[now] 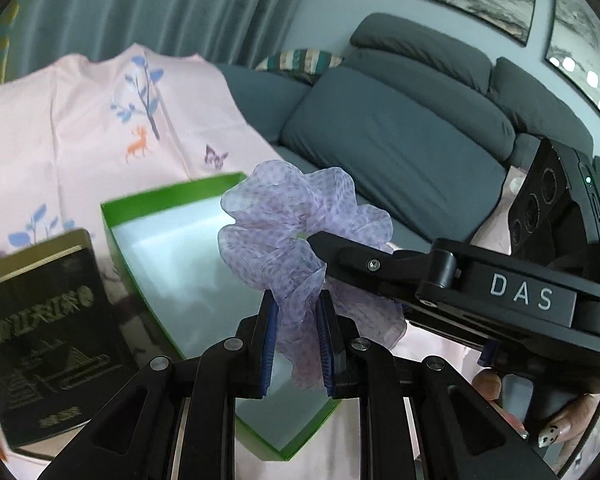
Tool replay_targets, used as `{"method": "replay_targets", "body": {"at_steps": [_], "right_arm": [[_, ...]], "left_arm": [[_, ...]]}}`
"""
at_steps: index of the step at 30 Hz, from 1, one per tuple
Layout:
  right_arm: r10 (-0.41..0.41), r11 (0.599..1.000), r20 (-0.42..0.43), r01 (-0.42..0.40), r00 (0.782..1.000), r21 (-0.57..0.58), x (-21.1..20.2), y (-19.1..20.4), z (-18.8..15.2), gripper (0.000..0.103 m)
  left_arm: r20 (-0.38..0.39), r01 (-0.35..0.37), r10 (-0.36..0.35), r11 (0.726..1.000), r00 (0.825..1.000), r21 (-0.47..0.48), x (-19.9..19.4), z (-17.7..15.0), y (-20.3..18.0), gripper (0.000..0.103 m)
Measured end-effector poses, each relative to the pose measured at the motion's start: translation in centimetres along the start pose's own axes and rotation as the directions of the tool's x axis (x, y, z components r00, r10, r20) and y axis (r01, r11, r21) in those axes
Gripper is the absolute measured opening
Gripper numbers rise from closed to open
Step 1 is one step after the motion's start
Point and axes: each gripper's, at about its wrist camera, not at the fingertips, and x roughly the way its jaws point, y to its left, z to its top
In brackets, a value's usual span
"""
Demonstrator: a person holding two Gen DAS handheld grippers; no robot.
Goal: Organize soft objects
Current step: 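Lift the bath puff with the right gripper and carry it over the green box, then lower the bath puff into the green box and open the right gripper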
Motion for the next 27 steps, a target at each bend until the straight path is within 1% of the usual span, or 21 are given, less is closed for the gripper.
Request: {"method": "replay_targets", "body": {"at_steps": [2, 6, 12, 14, 17, 18, 19, 20, 21, 23, 24, 25, 26, 27], "right_arm": [[-0.030, 0.999, -0.005, 0.030, 1.000, 0.023, 0.4, -0.5, -0.1, 0.027], [-0.054, 0.997, -0.011, 0.055, 0.998, 0.055, 0.7, -1.2, -0.1, 0.029], [-0.103, 0.990, -0.019, 0.104, 0.994, 0.095, 0.7, -2.6, 0.0, 0.029], [-0.125, 0.987, -0.019, 0.126, 0.992, 0.104, 0.6, -3.0, 0.0, 0.030], [-0.125, 0.983, -0.026, 0.128, 0.992, 0.133, 0.5, -3.7, 0.0, 0.034], [-0.119, 0.982, -0.028, 0.122, 0.992, 0.141, 0.4, -3.9, 0.0, 0.038], [-0.116, 0.982, -0.027, 0.118, 0.993, 0.146, 0.3, -4.0, 0.0, 0.043], [-0.115, 0.982, -0.025, 0.117, 0.993, 0.151, 0.2, -4.1, 0.0, 0.048], [-0.111, 0.981, -0.019, 0.112, 0.994, 0.158, 0.0, -4.2, 0.0, 0.057], [-0.100, 0.982, -0.008, 0.101, 0.995, 0.157, -0.4, -4.0, 0.0, 0.062], [-0.099, 0.983, -0.005, 0.098, 0.995, 0.156, -0.5, -3.9, 0.0, 0.066], [-0.101, 0.983, 0.000, 0.099, 0.995, 0.153, -0.6, -3.8, 0.1, 0.075], [-0.103, 0.983, 0.006, 0.101, 0.995, 0.152, -0.8, -3.7, 0.0, 0.080], [-0.106, 0.983, 0.013, 0.103, 0.994, 0.152, -1.0, -3.6, 0.0, 0.088]], "left_arm": [[-0.017, -0.005, 0.005, 1.000, 1.000, -0.006, 0.8, -0.2, 0.1, 0.018], [-0.050, 0.006, -0.008, 1.000, 0.999, -0.023, 1.8, -0.5, 0.3, 0.019], [-0.090, -0.005, 0.002, 1.000, 0.996, -0.030, 3.0, -0.8, 0.2, 0.019], [-0.095, -0.018, 0.016, 0.999, 0.995, -0.029, 3.2, -1.1, 0.1, 0.019], [-0.095, -0.033, 0.032, 0.999, 0.995, -0.016, 3.3, -1.2, -0.2, 0.019], [-0.094, -0.035, 0.034, 0.999, 0.995, -0.016, 3.3, -1.2, -0.1, 0.019], [-0.093, -0.040, 0.038, 0.999, 0.995, -0.012, 3.2, -1.2, -0.1, 0.020], [-0.092, -0.048, 0.048, 0.999, 0.995, -0.002, 3.0, -1.3, -0.1, 0.027], [-0.083, -0.051, 0.051, 0.999, 0.995, 0.002, 2.8, -1.3, -0.1, 0.030], [-0.065, -0.052, 0.051, 0.999, 0.997, 0.000, 2.4, -1.5, 0.1, 0.043], [-0.064, -0.054, 0.054, 0.999, 0.997, -0.003, 2.2, -1.5, 0.3, 0.047], [-0.066, -0.057, 0.057, 0.998, 0.996, -0.002, 2.0, -1.4, 0.4, 0.056], [-0.068, -0.059, 0.059, 0.998, 0.996, 0.002, 1.9, -1.3, 0.4, 0.065], [-0.066, -0.062, 0.063, 0.998, 0.996, 0.011, 1.6, -1.3, 0.3, 0.069]]}}
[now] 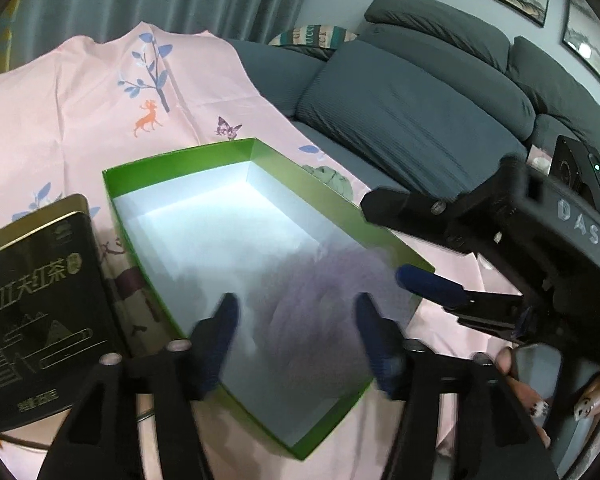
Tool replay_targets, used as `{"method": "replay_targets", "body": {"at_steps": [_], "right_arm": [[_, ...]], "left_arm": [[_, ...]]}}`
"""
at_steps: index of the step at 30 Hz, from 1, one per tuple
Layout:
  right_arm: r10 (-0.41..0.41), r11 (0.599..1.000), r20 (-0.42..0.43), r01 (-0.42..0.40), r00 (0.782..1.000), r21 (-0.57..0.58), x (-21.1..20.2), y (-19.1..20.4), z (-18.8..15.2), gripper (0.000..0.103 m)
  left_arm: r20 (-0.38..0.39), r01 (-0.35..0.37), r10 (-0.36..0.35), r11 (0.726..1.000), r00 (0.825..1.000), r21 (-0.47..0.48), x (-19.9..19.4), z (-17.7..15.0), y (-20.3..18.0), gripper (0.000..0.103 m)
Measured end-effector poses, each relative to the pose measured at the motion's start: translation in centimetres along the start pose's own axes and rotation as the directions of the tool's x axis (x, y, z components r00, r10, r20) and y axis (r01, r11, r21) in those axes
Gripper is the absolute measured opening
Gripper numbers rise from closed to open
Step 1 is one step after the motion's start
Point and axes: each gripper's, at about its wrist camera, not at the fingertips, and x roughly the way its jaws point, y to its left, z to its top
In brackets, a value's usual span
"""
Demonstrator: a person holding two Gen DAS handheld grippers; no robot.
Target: Organize soft objects
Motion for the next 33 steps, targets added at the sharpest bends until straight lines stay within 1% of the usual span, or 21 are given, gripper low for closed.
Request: {"method": "replay_targets", "body": {"at_steps": [1, 2, 5, 6, 8, 10, 13, 15, 19, 21, 23, 28, 30, 33], "right_arm": [[-0.001, 1.000, 0.005, 0.001, 1.000, 0.004, -0.2, 0.0, -0.1, 0.091], [0.000, 1.000, 0.010, 0.000, 1.000, 0.009, -0.4, -0.1, -0.1, 0.091], [0.007, 1.000, 0.034, -0.007, 0.999, 0.022, -1.0, -0.1, -0.2, 0.093], [0.011, 1.000, 0.040, -0.012, 0.999, 0.022, -1.2, 0.0, -0.3, 0.096], [0.014, 1.000, 0.054, -0.015, 0.998, 0.016, -1.6, 0.2, -0.4, 0.099], [0.009, 1.000, 0.072, -0.009, 0.997, 0.004, -2.0, 0.5, -0.5, 0.102], [-0.009, 1.000, 0.095, 0.011, 0.995, -0.017, -2.3, 1.1, -0.6, 0.102], [-0.017, 0.998, 0.107, 0.023, 0.994, -0.051, -2.5, 1.9, -0.9, 0.102], [-0.029, 0.989, 0.135, 0.048, 0.990, -0.143, -3.3, 3.7, -1.6, 0.102], [-0.047, 0.977, 0.160, 0.079, 0.986, -0.198, -3.7, 5.0, -2.2, 0.102], [-0.049, 0.966, 0.176, 0.092, 0.983, -0.242, -3.9, 6.0, -2.9, 0.102], [-0.041, 0.943, 0.149, 0.088, 0.988, -0.322, -3.6, 8.6, -4.6, 0.102], [-0.042, 0.923, 0.134, 0.090, 0.990, -0.374, -3.6, 10.1, -5.6, 0.102], [-0.022, 0.899, 0.134, 0.079, 0.991, -0.430, -3.7, 12.0, -6.9, 0.102]], "left_arm": [[0.006, -0.005, 0.005, 1.000, 1.000, 0.007, -0.3, 0.0, -0.1, 0.074], [0.015, -0.010, 0.010, 1.000, 1.000, 0.014, -0.6, 0.0, -0.2, 0.077], [0.031, 0.001, -0.002, 1.000, 1.000, 0.026, -1.6, -0.1, -0.5, 0.078], [0.034, 0.005, -0.006, 1.000, 0.999, 0.023, -2.0, -0.1, -0.4, 0.079], [0.044, 0.008, -0.009, 1.000, 0.999, 0.013, -2.9, -0.1, -0.1, 0.083], [0.057, 0.012, -0.012, 1.000, 0.998, 0.003, -3.9, -0.2, 0.3, 0.084], [0.081, 0.015, -0.011, 0.999, 0.997, -0.047, -5.6, -0.3, 1.3, 0.085], [0.091, 0.018, -0.012, 0.998, 0.996, -0.067, -6.8, -0.5, 2.1, 0.085], [0.114, -0.029, 0.039, 0.995, 0.993, -0.094, -9.6, -1.2, 3.5, 0.085], [0.124, -0.035, 0.047, 0.995, 0.991, -0.096, -11.1, -1.9, 4.2, 0.086], [0.131, -0.041, 0.057, 0.992, 0.990, -0.120, -12.3, -2.5, 5.1, 0.086], [0.145, -0.069, 0.100, 0.976, 0.984, -0.207, -15.9, -4.4, 8.4, 0.086], [0.144, -0.085, 0.121, 0.969, 0.982, -0.232, -17.1, -5.1, 9.6, 0.086], [0.140, -0.147, 0.192, 0.949, 0.971, -0.278, -18.9, -6.3, 11.8, 0.086]]}}
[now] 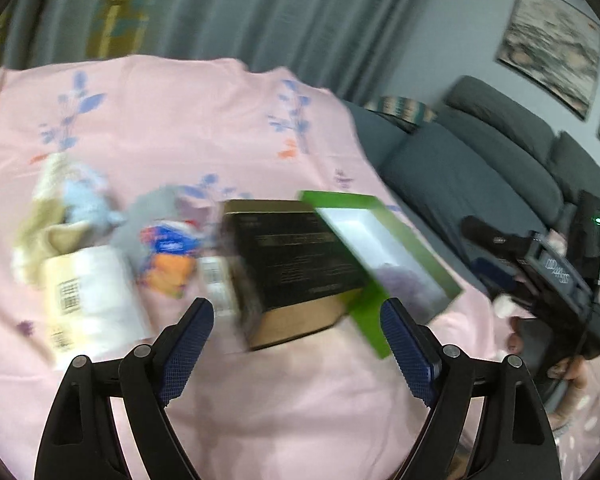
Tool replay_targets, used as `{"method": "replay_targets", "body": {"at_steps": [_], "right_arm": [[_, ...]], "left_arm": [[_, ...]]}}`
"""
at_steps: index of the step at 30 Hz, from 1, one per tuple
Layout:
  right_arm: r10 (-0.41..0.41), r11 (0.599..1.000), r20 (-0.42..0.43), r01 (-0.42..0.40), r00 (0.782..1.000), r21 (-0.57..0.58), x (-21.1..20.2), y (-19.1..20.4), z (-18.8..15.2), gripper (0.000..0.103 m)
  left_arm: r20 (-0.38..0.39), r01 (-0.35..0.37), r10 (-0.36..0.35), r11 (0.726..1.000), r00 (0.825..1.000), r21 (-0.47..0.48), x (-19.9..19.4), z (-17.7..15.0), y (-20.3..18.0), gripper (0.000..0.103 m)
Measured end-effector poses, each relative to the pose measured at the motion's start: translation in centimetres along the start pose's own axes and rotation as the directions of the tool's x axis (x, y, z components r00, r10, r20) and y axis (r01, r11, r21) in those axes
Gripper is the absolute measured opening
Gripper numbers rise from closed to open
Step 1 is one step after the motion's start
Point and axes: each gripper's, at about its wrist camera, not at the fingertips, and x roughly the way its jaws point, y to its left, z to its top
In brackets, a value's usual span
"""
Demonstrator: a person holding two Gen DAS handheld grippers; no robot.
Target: Organize soft objects
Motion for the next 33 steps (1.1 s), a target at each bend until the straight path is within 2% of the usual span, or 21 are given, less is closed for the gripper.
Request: {"method": "replay_targets", "body": {"at_steps": [5, 10, 14, 20, 23, 28, 33], "right_arm": [[0.092, 0.995, -0.013, -0.093, 0.996, -0.031, -0.4, 2.9, -0.9, 0.102], [0.111, 0.991, -0.030, -0.113, 0.993, -0.077, -0.1, 5.6, -2.0, 0.102], [0.140, 0.984, -0.054, -0.145, 0.989, -0.102, 0.6, 7.5, -3.0, 0.102], [0.118, 0.980, -0.094, -0.132, 0.988, -0.152, 2.1, 10.1, -4.7, 0.102], [0.120, 0.975, -0.123, -0.140, 0.985, -0.170, 2.9, 11.1, -5.4, 0.102], [0.109, 0.964, -0.159, -0.144, 0.981, -0.223, 3.8, 12.8, -6.8, 0.102], [0.111, 0.955, -0.186, -0.157, 0.976, -0.251, 4.3, 13.9, -7.7, 0.102]], "left_arm": [[-0.003, -0.131, 0.131, 0.991, 0.991, -0.032, -1.6, -1.5, 4.3, 0.086], [-0.018, -0.223, 0.222, 0.970, 0.975, -0.094, -2.1, -3.2, 8.5, 0.086], [0.033, -0.200, 0.211, 0.958, 0.977, -0.204, -2.5, -4.2, 11.7, 0.086], [0.031, -0.213, 0.225, 0.950, 0.974, -0.227, -2.2, -6.3, 14.0, 0.086], [0.020, -0.231, 0.242, 0.944, 0.970, -0.237, -1.9, -6.2, 14.4, 0.086], [0.040, -0.202, 0.221, 0.939, 0.974, -0.277, -2.3, -6.3, 14.9, 0.086], [0.048, -0.213, 0.237, 0.932, 0.970, -0.295, -2.6, -6.4, 15.2, 0.086]]}}
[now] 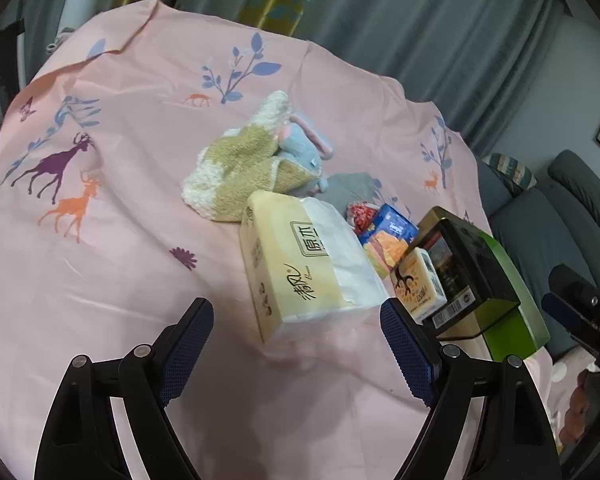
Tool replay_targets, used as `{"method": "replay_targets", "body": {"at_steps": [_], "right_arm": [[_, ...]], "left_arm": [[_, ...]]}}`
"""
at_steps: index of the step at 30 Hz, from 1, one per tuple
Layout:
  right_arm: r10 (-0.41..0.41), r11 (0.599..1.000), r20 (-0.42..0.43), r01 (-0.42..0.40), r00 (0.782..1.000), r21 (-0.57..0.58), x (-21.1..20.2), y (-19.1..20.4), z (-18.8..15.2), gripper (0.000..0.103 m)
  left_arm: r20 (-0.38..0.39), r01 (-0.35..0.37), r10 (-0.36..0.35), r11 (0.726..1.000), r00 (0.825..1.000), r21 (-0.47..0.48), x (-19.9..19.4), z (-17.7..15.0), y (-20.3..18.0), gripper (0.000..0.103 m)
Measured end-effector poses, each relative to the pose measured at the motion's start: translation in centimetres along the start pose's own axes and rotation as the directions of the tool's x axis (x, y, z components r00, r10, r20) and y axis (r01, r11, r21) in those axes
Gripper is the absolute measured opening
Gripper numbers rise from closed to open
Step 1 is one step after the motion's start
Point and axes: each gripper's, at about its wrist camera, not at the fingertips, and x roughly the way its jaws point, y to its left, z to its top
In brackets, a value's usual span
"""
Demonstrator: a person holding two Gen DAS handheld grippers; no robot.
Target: Organize soft objects
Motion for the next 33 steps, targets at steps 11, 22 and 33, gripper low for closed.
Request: {"method": "replay_targets", "body": {"at_steps": [11, 22, 33], "right_arm": [[0.010, 1.000, -0.025, -0.010, 1.000, -0.006, 0.9, 0.5, -0.4, 0.102], [0.006, 1.000, -0.018, -0.006, 1.000, 0.002, 0.9, 0.3, -0.2, 0.102], [0.007, 1.000, -0.017, -0.006, 1.000, 0.029, 0.9, -0.6, 0.1, 0.102]], "left_arm": [[-0.014, 0.003, -0.003, 1.000, 1.000, -0.015, 0.5, -0.2, 0.2, 0.086], [-0.023, 0.008, -0.009, 0.999, 1.000, -0.035, 0.8, -0.1, 0.5, 0.086], [-0.031, 0.012, -0.013, 1.000, 0.999, -0.026, 1.0, -0.4, 0.3, 0.086]]}}
